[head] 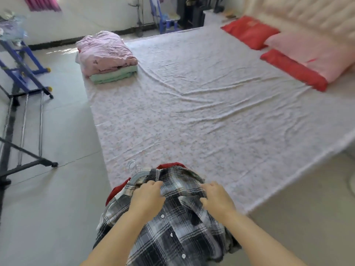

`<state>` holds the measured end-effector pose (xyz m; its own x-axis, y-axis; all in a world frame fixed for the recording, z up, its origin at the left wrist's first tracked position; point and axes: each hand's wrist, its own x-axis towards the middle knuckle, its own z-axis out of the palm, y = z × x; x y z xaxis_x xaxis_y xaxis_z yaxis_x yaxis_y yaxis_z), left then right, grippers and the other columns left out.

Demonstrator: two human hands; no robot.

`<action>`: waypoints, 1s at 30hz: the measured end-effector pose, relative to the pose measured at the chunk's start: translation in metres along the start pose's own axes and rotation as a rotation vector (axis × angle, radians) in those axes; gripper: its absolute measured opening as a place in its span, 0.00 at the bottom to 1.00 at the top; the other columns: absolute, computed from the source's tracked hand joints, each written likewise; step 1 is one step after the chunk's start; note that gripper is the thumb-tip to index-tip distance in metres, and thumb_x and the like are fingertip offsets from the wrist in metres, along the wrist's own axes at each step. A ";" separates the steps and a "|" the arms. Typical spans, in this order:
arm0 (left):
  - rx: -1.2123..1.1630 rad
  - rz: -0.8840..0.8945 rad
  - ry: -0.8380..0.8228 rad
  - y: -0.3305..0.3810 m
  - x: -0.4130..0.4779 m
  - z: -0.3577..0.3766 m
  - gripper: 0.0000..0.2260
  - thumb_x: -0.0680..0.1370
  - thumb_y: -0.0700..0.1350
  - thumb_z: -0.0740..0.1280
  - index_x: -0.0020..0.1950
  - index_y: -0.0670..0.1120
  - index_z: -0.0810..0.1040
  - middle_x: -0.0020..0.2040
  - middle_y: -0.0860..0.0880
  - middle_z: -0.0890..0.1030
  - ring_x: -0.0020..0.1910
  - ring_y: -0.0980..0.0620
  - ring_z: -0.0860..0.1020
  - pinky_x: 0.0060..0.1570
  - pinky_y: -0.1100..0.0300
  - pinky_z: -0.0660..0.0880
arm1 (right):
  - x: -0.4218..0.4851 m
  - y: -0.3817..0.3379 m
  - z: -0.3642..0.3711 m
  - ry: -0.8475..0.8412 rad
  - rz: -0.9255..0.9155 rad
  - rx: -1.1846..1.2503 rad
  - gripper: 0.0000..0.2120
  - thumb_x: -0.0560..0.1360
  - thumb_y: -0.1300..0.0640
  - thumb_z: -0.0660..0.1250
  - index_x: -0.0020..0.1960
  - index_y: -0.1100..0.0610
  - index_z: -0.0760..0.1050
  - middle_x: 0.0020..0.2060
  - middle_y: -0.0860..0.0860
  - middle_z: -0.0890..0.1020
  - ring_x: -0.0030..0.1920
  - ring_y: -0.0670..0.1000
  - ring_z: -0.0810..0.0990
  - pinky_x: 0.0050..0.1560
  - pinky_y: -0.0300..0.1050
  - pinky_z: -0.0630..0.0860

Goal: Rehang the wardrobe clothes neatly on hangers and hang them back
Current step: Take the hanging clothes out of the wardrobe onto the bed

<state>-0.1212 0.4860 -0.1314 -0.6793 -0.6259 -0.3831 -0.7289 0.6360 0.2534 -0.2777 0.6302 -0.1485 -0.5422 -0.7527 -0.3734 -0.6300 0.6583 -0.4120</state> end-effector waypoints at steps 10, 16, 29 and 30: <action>0.308 0.585 -0.154 0.114 -0.072 0.044 0.22 0.77 0.52 0.60 0.71 0.51 0.63 0.65 0.48 0.72 0.60 0.47 0.73 0.55 0.53 0.73 | -0.229 0.084 0.035 0.230 0.596 0.175 0.21 0.76 0.54 0.64 0.68 0.51 0.68 0.64 0.51 0.71 0.64 0.54 0.71 0.60 0.46 0.71; 0.438 0.935 -0.211 0.226 -0.158 0.088 0.21 0.78 0.50 0.58 0.71 0.51 0.63 0.67 0.50 0.69 0.63 0.47 0.71 0.58 0.55 0.70 | -0.394 0.136 0.064 0.395 0.921 0.239 0.23 0.76 0.55 0.62 0.70 0.51 0.65 0.65 0.51 0.70 0.66 0.52 0.68 0.62 0.41 0.67; 0.644 1.730 -0.291 0.430 -0.541 0.265 0.21 0.79 0.52 0.57 0.71 0.52 0.60 0.65 0.51 0.70 0.63 0.50 0.69 0.61 0.56 0.65 | -0.819 0.161 0.189 0.675 1.604 0.402 0.22 0.78 0.54 0.59 0.71 0.52 0.62 0.64 0.52 0.69 0.63 0.52 0.70 0.60 0.42 0.68; 0.651 1.787 -0.292 0.439 -0.572 0.276 0.21 0.79 0.53 0.57 0.71 0.52 0.60 0.65 0.51 0.69 0.64 0.50 0.69 0.61 0.57 0.66 | -0.847 0.158 0.198 0.688 1.655 0.402 0.22 0.78 0.54 0.58 0.71 0.52 0.62 0.64 0.52 0.69 0.62 0.52 0.70 0.60 0.42 0.69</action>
<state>-0.0287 1.2477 -0.0465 -0.4064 0.8855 -0.2252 0.8793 0.4461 0.1670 0.1918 1.3741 -0.0618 -0.5651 0.7917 -0.2319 0.8239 0.5270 -0.2086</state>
